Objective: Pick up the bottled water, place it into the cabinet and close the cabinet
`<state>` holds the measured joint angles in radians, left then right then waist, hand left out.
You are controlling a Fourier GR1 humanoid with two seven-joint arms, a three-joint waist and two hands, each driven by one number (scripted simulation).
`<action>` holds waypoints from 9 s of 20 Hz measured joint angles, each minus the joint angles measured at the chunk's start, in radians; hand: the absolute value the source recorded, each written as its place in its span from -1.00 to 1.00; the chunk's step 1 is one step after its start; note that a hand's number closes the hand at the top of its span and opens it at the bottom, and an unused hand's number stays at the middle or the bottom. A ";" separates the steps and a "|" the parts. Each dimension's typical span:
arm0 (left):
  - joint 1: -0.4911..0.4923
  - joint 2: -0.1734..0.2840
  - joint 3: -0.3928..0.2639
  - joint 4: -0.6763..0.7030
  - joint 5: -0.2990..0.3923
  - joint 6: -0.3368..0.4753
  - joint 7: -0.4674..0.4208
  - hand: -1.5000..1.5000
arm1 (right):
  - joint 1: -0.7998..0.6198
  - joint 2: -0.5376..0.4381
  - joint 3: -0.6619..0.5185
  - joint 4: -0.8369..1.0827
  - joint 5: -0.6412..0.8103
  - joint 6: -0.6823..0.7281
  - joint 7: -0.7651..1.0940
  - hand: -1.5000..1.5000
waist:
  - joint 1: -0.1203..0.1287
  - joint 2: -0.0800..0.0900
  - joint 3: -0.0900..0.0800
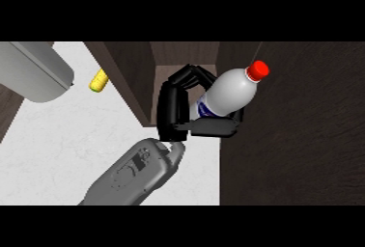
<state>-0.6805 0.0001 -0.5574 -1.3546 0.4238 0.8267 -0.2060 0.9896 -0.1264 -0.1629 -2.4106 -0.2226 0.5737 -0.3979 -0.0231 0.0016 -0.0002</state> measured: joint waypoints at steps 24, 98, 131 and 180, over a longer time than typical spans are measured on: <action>-0.217 0.003 0.196 0.591 0.141 -0.130 -0.241 1.00 | -0.045 -0.043 -0.111 0.032 -0.093 0.058 0.032 -1.00 | -0.016 0.009 -0.001; 0.607 0.277 -0.077 -0.427 0.078 -0.293 -0.184 -1.00 | -0.123 -0.116 0.342 0.005 -0.075 0.141 0.283 1.00 | 0.034 -0.008 -0.003; 1.018 0.542 0.146 -0.657 0.240 -0.541 -0.322 -1.00 | -0.716 0.017 0.878 -0.039 0.325 -0.076 0.798 1.00 | 0.060 -0.014 -0.011; 1.101 0.637 0.254 -0.688 0.318 -0.722 -0.364 -1.00 | -0.804 0.012 0.718 0.120 -0.164 -0.206 0.840 1.00 | 0.134 0.035 -0.013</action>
<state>0.4208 0.6370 -0.3038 -2.0430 0.7417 0.1044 -0.5700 0.1852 -0.1145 0.5548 -2.2902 -0.3867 0.3672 0.4418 0.1108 0.0368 -0.0132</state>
